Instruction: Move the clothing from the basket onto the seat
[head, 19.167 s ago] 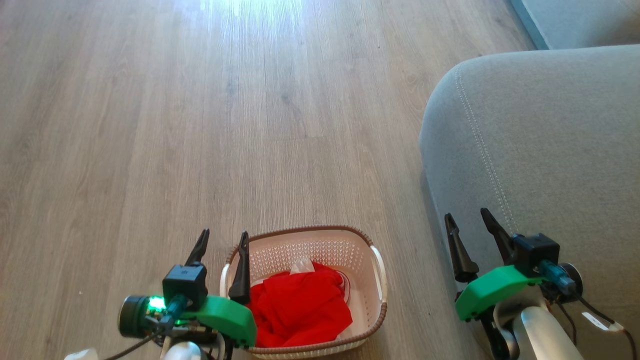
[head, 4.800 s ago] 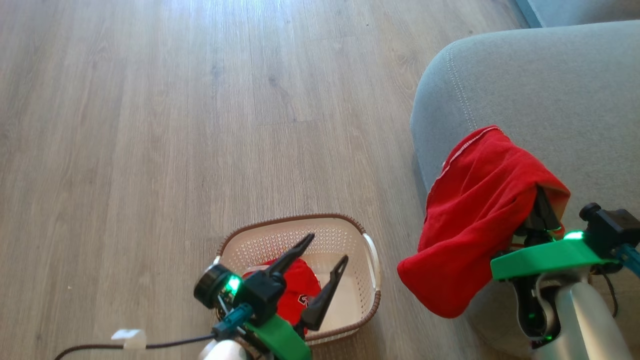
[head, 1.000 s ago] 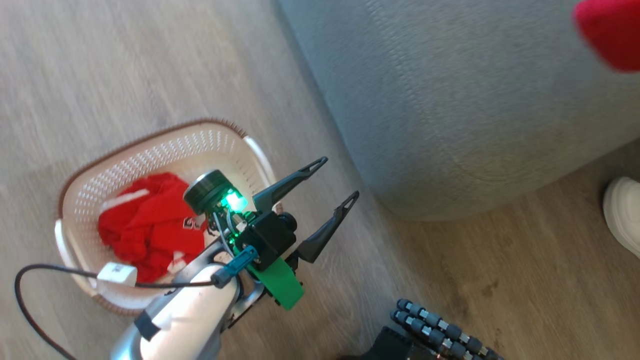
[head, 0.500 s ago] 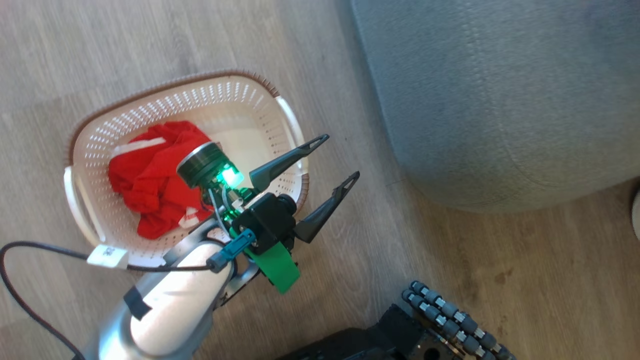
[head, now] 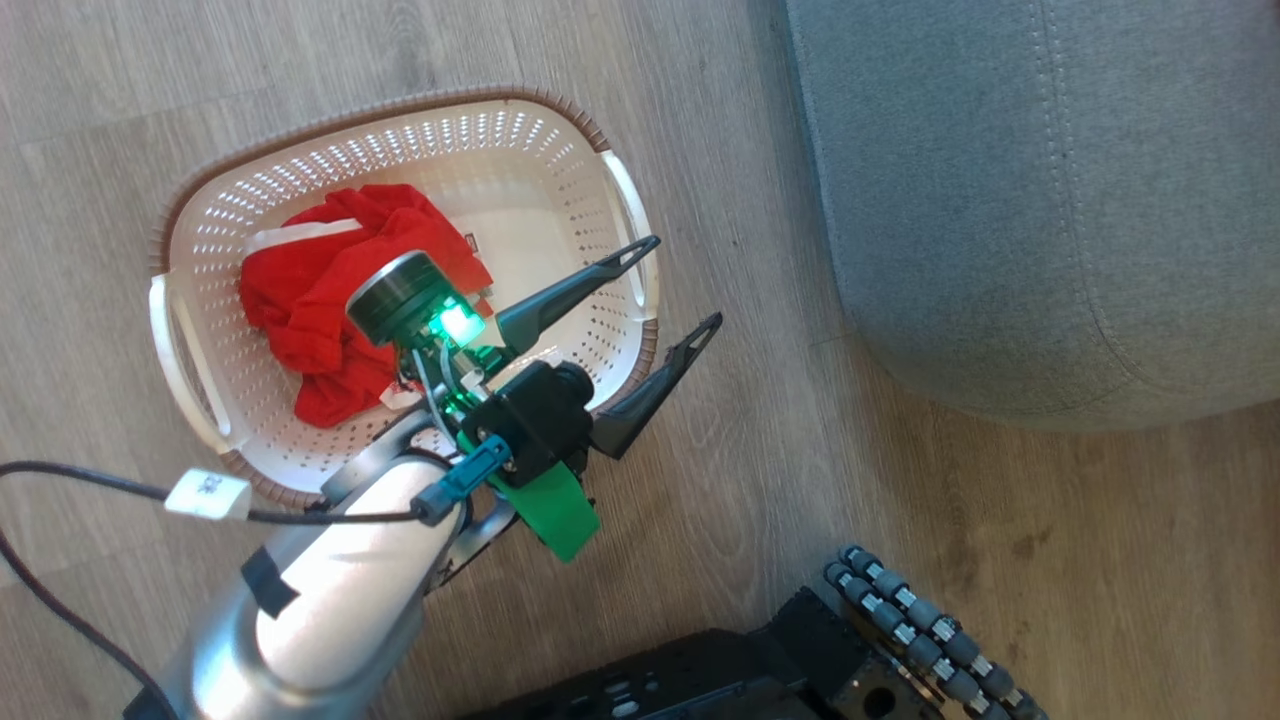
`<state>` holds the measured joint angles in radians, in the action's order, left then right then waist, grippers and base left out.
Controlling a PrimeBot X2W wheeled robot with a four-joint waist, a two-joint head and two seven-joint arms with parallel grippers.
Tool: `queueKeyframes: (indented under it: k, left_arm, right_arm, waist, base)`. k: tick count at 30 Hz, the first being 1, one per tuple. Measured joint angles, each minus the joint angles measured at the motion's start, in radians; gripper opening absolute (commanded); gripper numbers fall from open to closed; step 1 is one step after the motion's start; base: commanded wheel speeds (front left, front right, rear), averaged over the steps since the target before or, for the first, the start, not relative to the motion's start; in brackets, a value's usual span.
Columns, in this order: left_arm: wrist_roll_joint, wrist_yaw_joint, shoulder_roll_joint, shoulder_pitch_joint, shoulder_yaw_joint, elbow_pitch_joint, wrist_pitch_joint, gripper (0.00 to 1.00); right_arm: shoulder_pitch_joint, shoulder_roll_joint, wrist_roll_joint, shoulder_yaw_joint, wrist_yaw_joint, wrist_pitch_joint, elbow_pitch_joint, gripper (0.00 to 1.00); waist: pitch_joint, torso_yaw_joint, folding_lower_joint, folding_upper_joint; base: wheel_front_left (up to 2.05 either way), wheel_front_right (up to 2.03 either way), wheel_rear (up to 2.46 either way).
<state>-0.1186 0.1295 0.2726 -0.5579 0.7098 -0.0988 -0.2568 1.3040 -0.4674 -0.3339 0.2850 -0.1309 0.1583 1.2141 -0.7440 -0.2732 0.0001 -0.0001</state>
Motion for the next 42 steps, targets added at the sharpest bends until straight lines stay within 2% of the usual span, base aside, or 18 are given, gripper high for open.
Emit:
queueKeyframes:
  k: [11, 12, 13, 14, 21, 31, 35, 42]
  left_arm:
    - [0.006, 0.0, -0.008, 0.0, 0.001, -0.001, 0.0, 1.0]
    - [0.006, 0.0, -0.009, 0.0, 0.0, -0.001, 0.0, 1.0]
    - [0.006, 0.0, -0.011, 0.0, 0.0, -0.001, 0.0, 1.0]
    - [0.006, 0.0, -0.012, 0.0, 0.0, -0.002, 0.0, 1.0]
    - [0.006, 0.0, -0.034, 0.004, 0.0, -0.008, 0.0, 1.0]
    - [0.001, 0.0, -0.093, 0.078, -0.02, -0.018, 0.0, 1.0]
    - [-0.004, 0.0, -0.109, 0.126, -0.036, -0.02, 0.0, 1.0]
    - [-0.004, 0.0, -0.138, 0.195, -0.09, -0.018, 0.0, 1.0]
  right_arm:
    - [0.0, 0.021, 0.007, -0.028, 0.0, -0.018, 0.068, 0.0]
    - [0.0, 0.02, 0.007, -0.026, 0.0, -0.017, 0.071, 0.07]
    - [0.0, 0.018, 0.007, -0.022, 0.0, -0.017, 0.074, 0.49]
    - [0.0, 0.017, 0.007, -0.019, 0.0, -0.012, 0.077, 1.0]
    - [-0.004, 0.012, 0.012, -0.022, 0.0, -0.008, 0.088, 1.0]
    - [-0.079, 0.021, 0.015, -0.124, 0.0, -0.018, 0.074, 1.0]
    - [-0.112, 0.025, -0.016, -0.179, 0.0, -0.026, 0.025, 1.0]
    - [-0.195, 0.031, -0.136, -0.288, 0.0, -0.035, -0.124, 1.0]
  waist:
    - [0.005, 0.013, -0.0001, 0.0]
    - [0.009, 0.014, -0.0001, 0.0]
    - [0.012, 0.014, -0.0001, 0.0]
    - [0.016, 0.015, -0.0001, 0.0]
    - [0.08, 0.014, -0.0001, 0.0]
    - [0.232, 0.008, -0.0002, 0.0001]
    - [0.308, 0.005, -0.0002, 0.0001]
    - [0.421, 0.006, -0.0002, 0.0001]
  base:
    - [0.0, 0.0, 0.0]
    - [0.0, 0.0, 0.0]
    - [0.0, 0.0, 0.0]
    - [0.0, 0.0, 0.0]
    - [0.0, 0.0, 0.0]
    - [0.0, 0.0, 0.0]
    - [0.0, 0.0, 0.0]
    - [0.0, 0.0, 0.0]
